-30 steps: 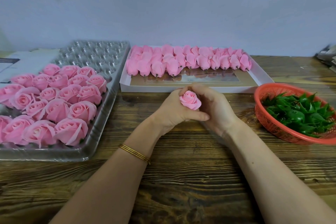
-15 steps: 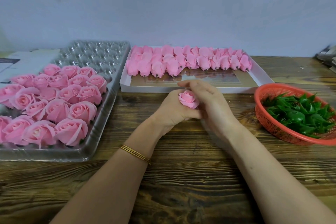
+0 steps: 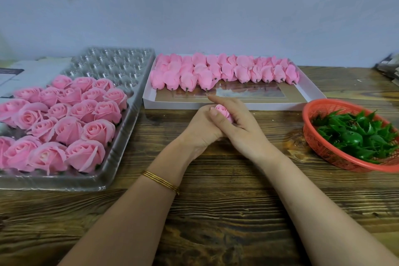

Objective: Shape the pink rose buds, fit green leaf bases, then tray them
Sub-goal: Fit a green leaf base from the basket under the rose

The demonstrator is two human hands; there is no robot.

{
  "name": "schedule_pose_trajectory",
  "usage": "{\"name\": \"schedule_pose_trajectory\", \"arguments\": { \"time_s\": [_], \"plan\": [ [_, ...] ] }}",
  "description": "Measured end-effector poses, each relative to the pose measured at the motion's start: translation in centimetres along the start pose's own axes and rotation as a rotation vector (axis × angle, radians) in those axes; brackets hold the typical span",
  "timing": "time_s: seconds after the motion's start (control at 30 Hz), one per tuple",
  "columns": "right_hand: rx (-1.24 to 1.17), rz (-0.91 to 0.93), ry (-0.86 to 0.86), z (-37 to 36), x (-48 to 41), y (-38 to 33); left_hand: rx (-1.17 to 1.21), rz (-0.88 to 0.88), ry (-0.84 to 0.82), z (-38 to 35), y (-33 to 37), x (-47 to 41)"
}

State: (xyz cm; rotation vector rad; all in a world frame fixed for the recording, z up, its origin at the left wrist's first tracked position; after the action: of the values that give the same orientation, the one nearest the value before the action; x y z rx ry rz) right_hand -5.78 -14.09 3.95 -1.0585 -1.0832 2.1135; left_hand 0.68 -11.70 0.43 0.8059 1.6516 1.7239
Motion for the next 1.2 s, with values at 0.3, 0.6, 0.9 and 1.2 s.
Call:
{"name": "schedule_pose_trajectory", "arguments": {
  "time_s": [0.3, 0.6, 0.9, 1.2],
  "plan": [
    [0.05, -0.077, -0.052, -0.3, 0.2, 1.8, 0.012, -0.01, -0.022, -0.4, 0.1, 0.0],
    [0.054, 0.087, 0.088, 1.0, 0.1, -0.8, -0.024, -0.016, -0.012, 0.1, -0.5, -0.6],
    [0.149, 0.018, -0.03, -0.5, 0.4, 0.8, -0.106, -0.022, 0.034, 0.4, 0.2, -0.2],
    [0.184, 0.006, -0.058, -0.7, 0.4, 1.7, -0.043, -0.042, 0.023, 0.3, 0.5, -0.2]
  ]
}}
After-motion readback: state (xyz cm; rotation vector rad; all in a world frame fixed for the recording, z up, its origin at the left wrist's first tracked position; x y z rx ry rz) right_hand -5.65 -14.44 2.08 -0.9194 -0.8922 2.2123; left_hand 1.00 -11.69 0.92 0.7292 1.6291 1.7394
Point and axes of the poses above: each hand's wrist, its own x-axis away from the middle knuckle, its own z-axis out of the back of the hand, y = z × x, the point moved 10 cm from there along -x, towards the middle knuckle, and after that the axes turned 15 degrees about y, right-handed, at the moved point
